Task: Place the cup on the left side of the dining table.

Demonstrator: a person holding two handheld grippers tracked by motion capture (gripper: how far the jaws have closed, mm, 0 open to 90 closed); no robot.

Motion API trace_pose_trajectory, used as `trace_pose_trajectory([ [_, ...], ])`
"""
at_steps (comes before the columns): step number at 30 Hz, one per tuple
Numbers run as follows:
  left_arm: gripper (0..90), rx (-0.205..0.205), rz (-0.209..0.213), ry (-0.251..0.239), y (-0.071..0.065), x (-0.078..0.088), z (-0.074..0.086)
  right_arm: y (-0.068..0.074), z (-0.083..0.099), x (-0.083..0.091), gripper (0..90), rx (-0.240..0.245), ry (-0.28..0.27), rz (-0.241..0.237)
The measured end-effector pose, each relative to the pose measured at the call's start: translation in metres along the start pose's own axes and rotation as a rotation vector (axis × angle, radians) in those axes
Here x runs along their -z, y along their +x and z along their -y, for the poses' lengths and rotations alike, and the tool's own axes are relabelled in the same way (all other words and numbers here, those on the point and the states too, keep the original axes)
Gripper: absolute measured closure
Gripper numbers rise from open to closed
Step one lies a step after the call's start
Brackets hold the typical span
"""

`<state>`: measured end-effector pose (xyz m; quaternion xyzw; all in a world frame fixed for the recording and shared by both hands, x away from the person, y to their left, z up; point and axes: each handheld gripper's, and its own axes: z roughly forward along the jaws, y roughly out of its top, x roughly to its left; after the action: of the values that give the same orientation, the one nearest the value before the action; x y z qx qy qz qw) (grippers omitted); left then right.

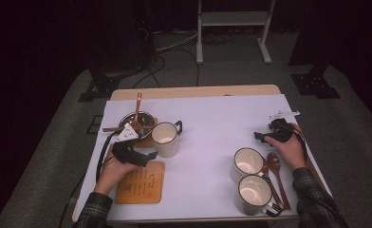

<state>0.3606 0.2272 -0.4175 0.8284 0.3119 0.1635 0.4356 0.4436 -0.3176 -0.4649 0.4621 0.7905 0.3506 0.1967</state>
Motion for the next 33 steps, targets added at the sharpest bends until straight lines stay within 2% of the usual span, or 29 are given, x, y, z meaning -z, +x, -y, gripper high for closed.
trace_pose_trajectory([
  [5, 0.0, 0.018, -0.039, 0.026, 0.001, 0.014, 0.01, 0.0, 0.0, 0.0, 17.0, 0.0, 0.001, 0.0],
  [10, 0.0, 0.047, -0.07, 0.03, 0.003, 0.026, 0.019, 0.0, 0.0, 0.0, 17.0, 0.001, 0.001, 0.0],
  [11, 0.0, 0.059, -0.093, 0.035, 0.005, 0.032, 0.023, 0.0, 0.0, 0.0, 17.0, 0.001, 0.001, 0.0],
  [12, 0.0, 0.059, -0.093, 0.035, 0.005, 0.032, 0.023, 0.0, 0.0, 0.0, 17.0, 0.0, 0.001, 0.0],
  [13, 0.0, 0.078, -0.116, 0.042, 0.007, 0.037, 0.028, 0.0, 0.0, 0.0, 17.0, 0.0, 0.001, 0.0],
  [14, 0.0, 0.078, -0.116, 0.042, 0.007, 0.037, 0.028, 0.0, 0.0, 0.0, 17.0, 0.0, 0.001, 0.0],
  [16, 0.0, 0.103, -0.162, 0.061, 0.01, 0.044, 0.036, 0.0, 0.0, 0.0, 17.0, 0.0, 0.001, 0.0],
  [19, 0.0, 0.129, -0.199, 0.076, 0.013, 0.051, 0.046, 0.0, 0.0, 0.0, 17.0, 0.0, 0.001, 0.0],
  [20, 0.0, 0.129, -0.199, 0.076, 0.013, 0.051, 0.046, 0.0, 0.0, 0.0, 17.0, 0.0, 0.001, 0.0],
  [22, 0.0, 0.151, -0.239, 0.1, 0.018, 0.056, 0.055, 0.0, 0.0, 0.0, 17.0, 0.002, 0.001, 0.0],
  [24, 0.0, 0.16, -0.246, 0.101, 0.018, 0.056, 0.057, 0.0, 0.0, 0.0, 17.0, 0.001, 0.001, 0.0],
  [25, 0.0, 0.182, -0.272, 0.113, 0.021, 0.059, 0.063, 0.0, 0.0, 0.0, 17.0, 0.001, 0.001, 0.0],
  [26, 0.0, 0.182, -0.272, 0.113, 0.021, 0.059, 0.063, 0.0, 0.0, 0.0, 17.0, 0.001, 0.001, 0.0],
  [29, 0.0, 0.204, -0.317, 0.14, 0.026, 0.065, 0.073, 0.0, 0.0, 0.0, 17.0, 0.0, 0.002, 0.0],
  [33, 0.0, 0.235, -0.332, 0.15, 0.029, 0.068, 0.082, 0.0, 0.0, 0.0, 17.0, 0.002, 0.001, 0.001],
])
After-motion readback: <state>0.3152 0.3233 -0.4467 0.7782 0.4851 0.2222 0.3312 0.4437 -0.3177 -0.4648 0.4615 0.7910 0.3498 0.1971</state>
